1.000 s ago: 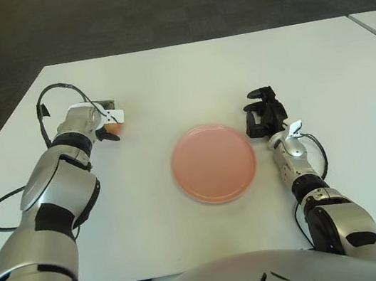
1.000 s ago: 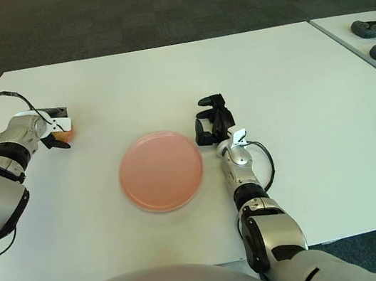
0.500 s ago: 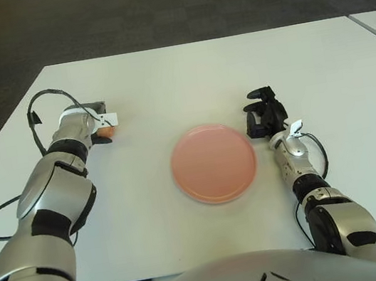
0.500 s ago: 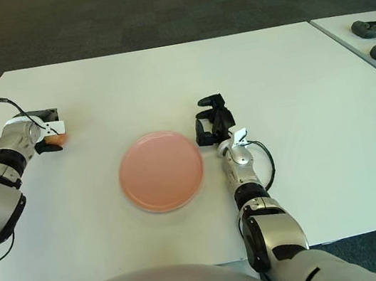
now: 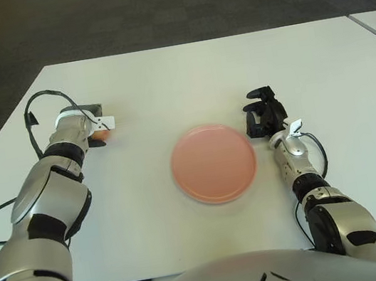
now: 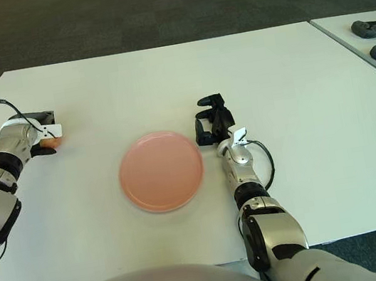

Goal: Put the apple into the plate.

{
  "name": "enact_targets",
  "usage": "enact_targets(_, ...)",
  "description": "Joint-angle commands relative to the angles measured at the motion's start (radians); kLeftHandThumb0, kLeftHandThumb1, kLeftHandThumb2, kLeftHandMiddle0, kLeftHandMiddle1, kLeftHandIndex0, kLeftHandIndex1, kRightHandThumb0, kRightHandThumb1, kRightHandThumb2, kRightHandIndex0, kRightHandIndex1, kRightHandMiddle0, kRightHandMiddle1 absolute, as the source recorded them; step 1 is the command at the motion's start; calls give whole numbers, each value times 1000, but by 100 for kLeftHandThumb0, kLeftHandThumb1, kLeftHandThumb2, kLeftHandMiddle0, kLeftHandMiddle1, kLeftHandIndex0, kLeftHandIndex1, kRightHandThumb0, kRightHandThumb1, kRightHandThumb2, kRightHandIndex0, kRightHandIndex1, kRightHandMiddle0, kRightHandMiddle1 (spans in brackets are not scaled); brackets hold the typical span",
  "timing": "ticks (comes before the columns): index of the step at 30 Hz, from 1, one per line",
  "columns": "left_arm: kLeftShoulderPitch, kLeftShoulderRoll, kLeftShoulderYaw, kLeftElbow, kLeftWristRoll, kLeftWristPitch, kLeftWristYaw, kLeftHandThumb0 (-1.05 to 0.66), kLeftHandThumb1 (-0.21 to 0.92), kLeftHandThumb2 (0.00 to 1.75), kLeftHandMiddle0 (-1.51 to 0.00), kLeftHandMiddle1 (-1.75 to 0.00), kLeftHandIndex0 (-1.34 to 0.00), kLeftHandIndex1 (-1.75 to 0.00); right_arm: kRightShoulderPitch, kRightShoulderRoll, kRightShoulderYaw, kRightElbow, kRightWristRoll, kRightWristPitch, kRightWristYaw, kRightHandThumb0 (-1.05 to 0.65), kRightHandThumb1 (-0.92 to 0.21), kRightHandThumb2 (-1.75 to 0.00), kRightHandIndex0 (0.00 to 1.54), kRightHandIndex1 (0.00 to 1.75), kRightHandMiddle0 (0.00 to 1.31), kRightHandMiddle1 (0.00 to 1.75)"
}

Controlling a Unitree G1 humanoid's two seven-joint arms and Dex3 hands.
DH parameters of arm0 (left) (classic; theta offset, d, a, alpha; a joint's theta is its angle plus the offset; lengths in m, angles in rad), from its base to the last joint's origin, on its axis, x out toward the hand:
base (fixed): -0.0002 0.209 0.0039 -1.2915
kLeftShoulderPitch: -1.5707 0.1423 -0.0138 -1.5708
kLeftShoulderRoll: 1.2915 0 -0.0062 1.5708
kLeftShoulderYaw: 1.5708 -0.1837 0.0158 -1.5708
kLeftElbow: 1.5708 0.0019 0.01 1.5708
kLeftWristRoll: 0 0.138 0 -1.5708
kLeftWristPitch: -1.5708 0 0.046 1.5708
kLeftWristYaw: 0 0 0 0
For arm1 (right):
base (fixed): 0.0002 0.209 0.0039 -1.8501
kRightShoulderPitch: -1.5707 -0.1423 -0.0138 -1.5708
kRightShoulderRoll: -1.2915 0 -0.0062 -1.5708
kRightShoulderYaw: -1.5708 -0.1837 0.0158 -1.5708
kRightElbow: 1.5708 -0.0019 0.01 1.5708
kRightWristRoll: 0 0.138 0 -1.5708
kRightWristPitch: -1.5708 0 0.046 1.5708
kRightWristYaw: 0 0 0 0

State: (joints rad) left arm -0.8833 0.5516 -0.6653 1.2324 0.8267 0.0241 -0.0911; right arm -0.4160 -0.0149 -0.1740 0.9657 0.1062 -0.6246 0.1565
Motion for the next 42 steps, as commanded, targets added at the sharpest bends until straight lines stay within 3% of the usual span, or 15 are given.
enact_targets(1, -46, -1, 9, -63, 0, 73, -102, -3, 7, 153, -84, -156, -60, -174, 11, -5, -7, 27, 12, 30, 6, 53, -16, -151, 74, 175, 93, 175)
enact_targets(3, -87, -15, 15, -119, -4, 130, -205, -2, 5, 157, -84, -160, -61, -174, 10, -6, -8, 29, 14, 27, 12, 53, -16, -151, 74, 175, 93, 175)
enact_targets(6, -102, -5, -19, -137, 21, 109, -331, -1, 2, 162, -86, -163, -63, -175, 9, -8, -9, 33, 14, 18, 17, 53, -16, -150, 74, 175, 93, 175)
enact_targets(8, -8, 5, 0, -166, 20, 128, -197, -1, 1, 162, -88, -161, -63, -175, 9, -8, -10, 35, 13, 15, 18, 53, -16, -150, 73, 175, 93, 175)
enact_targets(10, 169, 6, 55, -166, -3, 106, 172, -1, 0, 164, -89, -161, -63, -175, 7, -8, -11, 38, 12, 12, 16, 53, -16, -150, 73, 175, 93, 175)
enact_targets(12, 164, 1, 66, -154, -14, 105, 193, -1, -1, 165, -89, -163, -63, -175, 6, -10, -12, 43, 11, 7, 15, 53, -16, -150, 73, 175, 93, 175)
enact_targets(14, 31, -19, 53, -67, -23, 81, 17, 0, -1, 165, -89, -162, -64, -175, 5, -10, -14, 48, 14, 1, 19, 53, -16, -150, 73, 175, 93, 175)
enact_targets(16, 53, -28, 65, -20, -36, 20, 125, 0, -1, 164, -89, -160, -64, -175, 4, -9, -18, 52, 21, -3, 27, 53, -16, -150, 73, 175, 93, 175)
enact_targets(17, 63, -27, 73, -59, -38, 23, 166, 0, -1, 163, -89, -159, -64, -175, 3, -8, -19, 55, 23, -5, 29, 53, -16, -150, 73, 175, 93, 175)
enact_targets(25, 17, -33, 71, -6, -32, -61, 305, 0, 5, 159, -84, -164, -58, -175, -3, -3, -34, 71, 38, -19, 49, 53, -16, -150, 73, 175, 94, 175)
enact_targets(31, 47, -49, 130, 12, -86, -140, 452, 0, 7, 158, -82, -167, -56, -175, -6, -3, -37, 79, 38, -20, 51, 53, -16, -150, 73, 175, 95, 175)
enact_targets(42, 62, -87, 205, 55, -169, -236, 530, 0, 5, 161, -83, -168, -59, -175, -15, -7, -45, 100, 41, -31, 63, 53, -16, -151, 74, 175, 96, 175)
